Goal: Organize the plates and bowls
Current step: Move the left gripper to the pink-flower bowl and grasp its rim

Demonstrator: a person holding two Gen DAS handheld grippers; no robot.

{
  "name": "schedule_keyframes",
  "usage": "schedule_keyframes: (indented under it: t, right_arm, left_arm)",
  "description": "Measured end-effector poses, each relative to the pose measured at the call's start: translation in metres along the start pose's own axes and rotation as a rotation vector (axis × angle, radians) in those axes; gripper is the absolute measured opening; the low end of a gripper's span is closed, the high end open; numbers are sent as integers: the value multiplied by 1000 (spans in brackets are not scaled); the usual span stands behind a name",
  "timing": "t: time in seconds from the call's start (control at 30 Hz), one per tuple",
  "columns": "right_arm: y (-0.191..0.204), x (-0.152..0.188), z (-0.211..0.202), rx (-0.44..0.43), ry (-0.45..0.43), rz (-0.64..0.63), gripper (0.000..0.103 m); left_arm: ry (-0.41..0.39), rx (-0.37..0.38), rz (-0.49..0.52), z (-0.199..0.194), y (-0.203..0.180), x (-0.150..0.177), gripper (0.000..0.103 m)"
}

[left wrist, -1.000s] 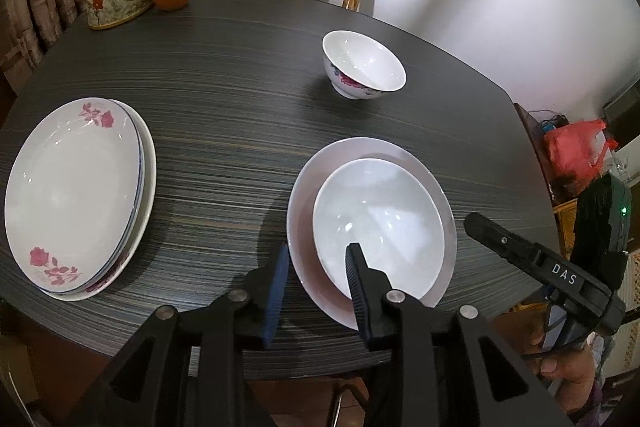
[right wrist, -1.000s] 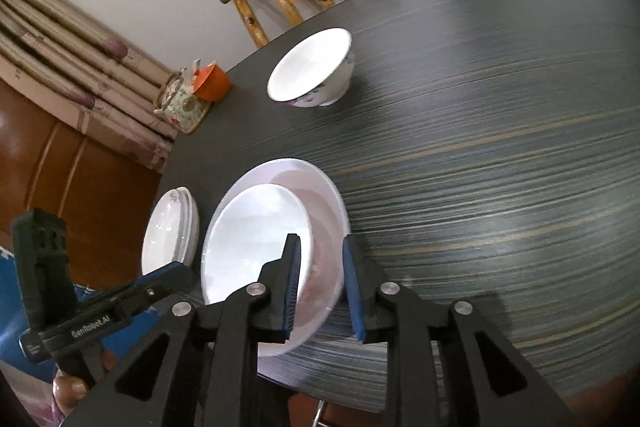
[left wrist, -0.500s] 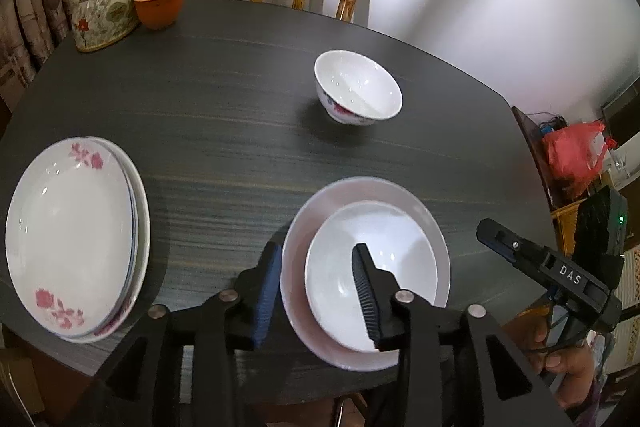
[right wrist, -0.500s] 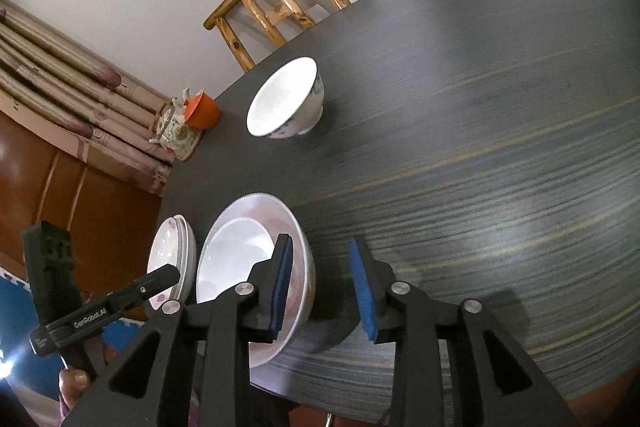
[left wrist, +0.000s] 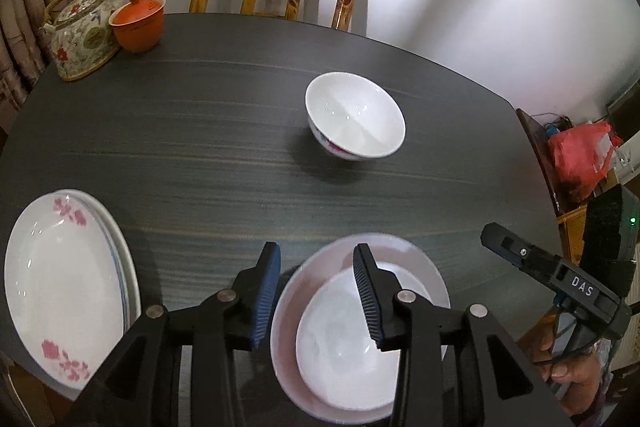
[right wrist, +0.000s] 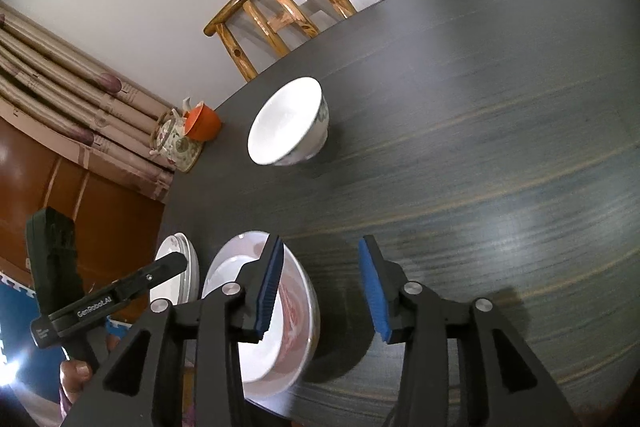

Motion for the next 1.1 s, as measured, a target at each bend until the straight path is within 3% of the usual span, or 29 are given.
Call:
schedule_keyframes:
  t: [0.23,0.6,0.73,1.1]
  right_arm:
    - [1,-32,9,-8,-11,-6,38]
    - [3,-76,43,-15,14,-1,38]
    - [2,-89,59,-9,36,8,38]
    - [-13,-107,93,19,82,32,38]
  left_arm:
    - [7,29,-33,17,-4,-32,38]
    - [107,122,-166,68,0,-75,38]
    - [130,162,-213,83,2,-88,39]
    - [169,182,-267,112,7,-104,39]
Point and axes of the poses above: each gripper's, at about its wrist camera, not at the fingertips, and z roughly the way its jaws point, y to its left, x to its underside, the point moved 9 cm from there along z, roughly the way its jaws point, and after that the axes turned 9 degrees about -z, right-handed, at the moved point
